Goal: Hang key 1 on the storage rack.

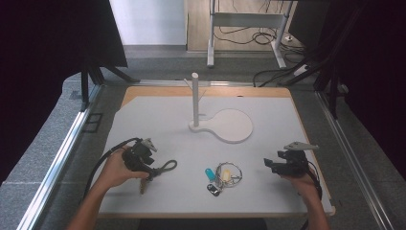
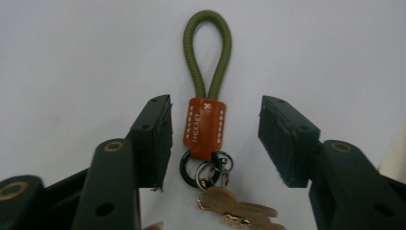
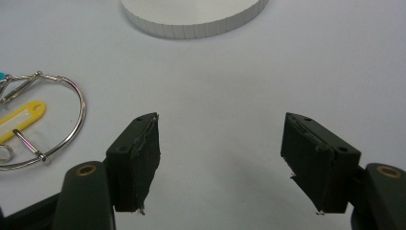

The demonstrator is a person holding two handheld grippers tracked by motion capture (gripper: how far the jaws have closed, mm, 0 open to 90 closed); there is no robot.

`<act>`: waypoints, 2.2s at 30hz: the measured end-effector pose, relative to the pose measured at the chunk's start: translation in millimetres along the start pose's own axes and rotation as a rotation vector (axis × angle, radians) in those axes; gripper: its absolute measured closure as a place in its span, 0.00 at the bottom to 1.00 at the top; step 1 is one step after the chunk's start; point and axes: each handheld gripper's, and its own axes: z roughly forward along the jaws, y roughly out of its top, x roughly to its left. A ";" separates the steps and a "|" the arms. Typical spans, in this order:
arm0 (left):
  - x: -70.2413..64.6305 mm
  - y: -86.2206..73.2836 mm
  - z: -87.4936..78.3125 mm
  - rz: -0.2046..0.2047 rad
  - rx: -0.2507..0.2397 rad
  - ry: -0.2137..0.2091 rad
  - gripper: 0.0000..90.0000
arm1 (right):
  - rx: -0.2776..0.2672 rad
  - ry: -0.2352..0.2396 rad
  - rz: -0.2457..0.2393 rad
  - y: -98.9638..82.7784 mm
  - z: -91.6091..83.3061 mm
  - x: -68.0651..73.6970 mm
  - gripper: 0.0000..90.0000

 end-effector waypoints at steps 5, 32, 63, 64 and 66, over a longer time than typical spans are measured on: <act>2.5 4.7 5.9 0.017 0.049 0.009 0.57 | 0.018 0.002 -0.001 -0.1 5.9 2.1 0.34; 1.3 17.7 30.9 0.109 0.228 0.010 0.70 | 0.052 0.013 -0.021 -2.2 12.3 6.0 0.35; -3.7 14.5 -13.4 0.086 0.039 -0.017 0.75 | 0.051 0.002 -0.034 -3.7 15.2 10.0 0.36; -4.0 15.1 -15.3 0.086 0.035 -0.016 0.75 | 0.050 0.003 -0.034 -3.8 15.1 10.0 0.36; -3.7 15.6 -17.0 0.083 0.023 -0.017 0.75 | 0.048 0.002 -0.034 -3.9 14.9 9.9 0.36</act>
